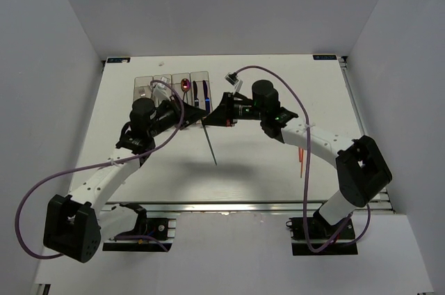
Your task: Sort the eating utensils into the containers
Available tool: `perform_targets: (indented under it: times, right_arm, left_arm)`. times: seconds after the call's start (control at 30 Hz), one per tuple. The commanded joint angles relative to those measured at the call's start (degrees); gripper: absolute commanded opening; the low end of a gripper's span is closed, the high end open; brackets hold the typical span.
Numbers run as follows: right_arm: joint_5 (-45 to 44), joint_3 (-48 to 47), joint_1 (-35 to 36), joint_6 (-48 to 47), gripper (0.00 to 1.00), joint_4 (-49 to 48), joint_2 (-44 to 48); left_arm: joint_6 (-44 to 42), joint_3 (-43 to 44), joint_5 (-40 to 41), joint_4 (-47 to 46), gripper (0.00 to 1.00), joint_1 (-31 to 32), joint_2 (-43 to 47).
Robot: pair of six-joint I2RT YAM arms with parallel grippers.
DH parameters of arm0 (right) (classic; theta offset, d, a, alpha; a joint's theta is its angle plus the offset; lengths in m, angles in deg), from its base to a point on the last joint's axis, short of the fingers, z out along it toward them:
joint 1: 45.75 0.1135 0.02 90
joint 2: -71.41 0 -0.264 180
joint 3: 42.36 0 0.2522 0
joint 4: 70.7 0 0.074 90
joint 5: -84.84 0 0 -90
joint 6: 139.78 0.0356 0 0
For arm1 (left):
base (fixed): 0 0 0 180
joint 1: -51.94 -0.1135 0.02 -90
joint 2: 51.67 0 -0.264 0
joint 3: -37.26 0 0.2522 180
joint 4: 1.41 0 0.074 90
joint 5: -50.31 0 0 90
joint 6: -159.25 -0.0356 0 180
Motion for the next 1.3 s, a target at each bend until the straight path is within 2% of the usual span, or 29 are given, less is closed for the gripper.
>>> perform_targets:
  times: [0.0, 0.07, 0.1, 0.13, 0.17, 0.2, 0.23, 0.27, 0.3, 0.33, 0.4, 0.43, 0.47, 0.53, 0.57, 0.6, 0.67, 0.73, 0.87, 1.0, 1.27]
  right_arm:
    - [0.0, -2.7, 0.6, 1.1, 0.00, -1.7, -0.5]
    - [0.0, -2.2, 0.6, 1.0, 0.00, -2.0, -0.7]
    - [0.3, -1.8, 0.6, 1.1, 0.00, -2.3, -0.8]
    - [0.6, -1.5, 0.5, 1.0, 0.20, -2.4, -0.4]
    - [0.4, -0.2, 0.2, 0.9, 0.33, -2.4, -0.3]
    - [-1.0, 0.5, -0.4, 0.7, 0.48, -1.4, 0.4]
    - [-2.2, 1.0, -0.9, -1.2, 0.63, 0.8, 1.7]
    - [-4.1, 1.3, -1.4, -2.8, 0.85, 3.8, 2.5]
    - [-8.8, 1.8, -2.0, -4.5, 0.89, 7.3, 3.3]
    - [-11.0, 2.2, -3.3, -7.6, 0.89, 13.4, 5.3]
    - [-14.9, 5.0, -5.7, -9.5, 0.89, 16.8, 7.6]
    - [-15.2, 6.4, -6.6, -9.9, 0.89, 17.7, 10.3]
    - [-15.3, 7.8, -7.6, -10.1, 0.89, 17.7, 11.6]
    - [-14.8, 10.4, -9.6, -11.0, 0.89, 18.3, 15.4]
    - [-15.3, 10.6, -10.4, -13.3, 0.89, 21.3, 17.4]
    - [-16.2, 10.4, -10.5, -14.7, 0.89, 23.4, 18.3]
    - [-18.5, 10.8, -11.1, -18.3, 0.89, 28.7, 20.4]
    - [-18.9, 12.6, -11.8, -19.5, 0.89, 30.1, 23.6]
    - [-17.7, 15.2, -12.8, -20.6, 0.89, 30.1, 26.0]
    - [-15.1, 16.1, -13.5, -21.5, 0.89, 28.8, 25.4]
    - [-13.8, 16.5, -14.6, -22.5, 0.89, 28.8, 24.2]
  left_arm:
    - [-1.3, 0.9, 0.3, -0.1, 0.10, 0.3, -0.6]
    - [-1.8, 1.5, 1.8, 0.8, 0.00, 0.3, -0.7]
    - [-3.2, 2.0, 2.9, 1.8, 0.00, 0.3, -0.6]
    - [-4.3, 3.9, 4.1, 5.3, 0.00, 0.3, -0.8]
    - [-5.6, 5.3, 5.6, 7.7, 0.00, 0.3, -1.1]
    - [-10.0, 7.1, 10.4, 10.7, 0.00, 0.3, -1.6]
    - [-13.5, 13.2, 14.5, 21.0, 0.00, 0.3, -4.0]
    - [-16.8, 16.7, 19.6, 25.6, 0.00, 0.3, -5.9]
    - [-22.2, 20.1, 30.8, 30.0, 0.00, 0.3, -8.0]
    - [-24.8, 23.3, 36.8, 33.2, 0.00, 0.2, -10.5]
    - [-29.2, 32.8, 47.4, 40.5, 0.00, 0.1, -18.8]
    - [-30.3, 36.1, 56.6, 43.6, 0.00, -0.1, -22.0]
    - [-32.1, 42.7, 60.1, 44.8, 0.00, -0.5, -28.6]
    - [-33.8, 50.3, 65.4, 49.6, 0.00, -2.2, -35.3]
    - [-36.4, 57.5, 66.7, 51.0, 0.00, -2.7, -41.1]
    - [-38.0, 60.2, 68.2, 51.7, 0.00, -3.0, -43.3]
    - [-44.1, 62.9, 70.6, 50.0, 0.00, -3.5, -46.4]
    - [-45.9, 64.1, 72.7, 48.0, 0.00, -4.4, -48.9]
    - [-45.6, 65.9, 67.7, 46.2, 0.00, -8.1, -50.2]
    - [-44.6, 63.9, 61.3, 42.5, 0.00, -10.1, -50.8]
    - [-39.0, 66.9, 55.7, 42.2, 0.00, -12.1, -52.7]
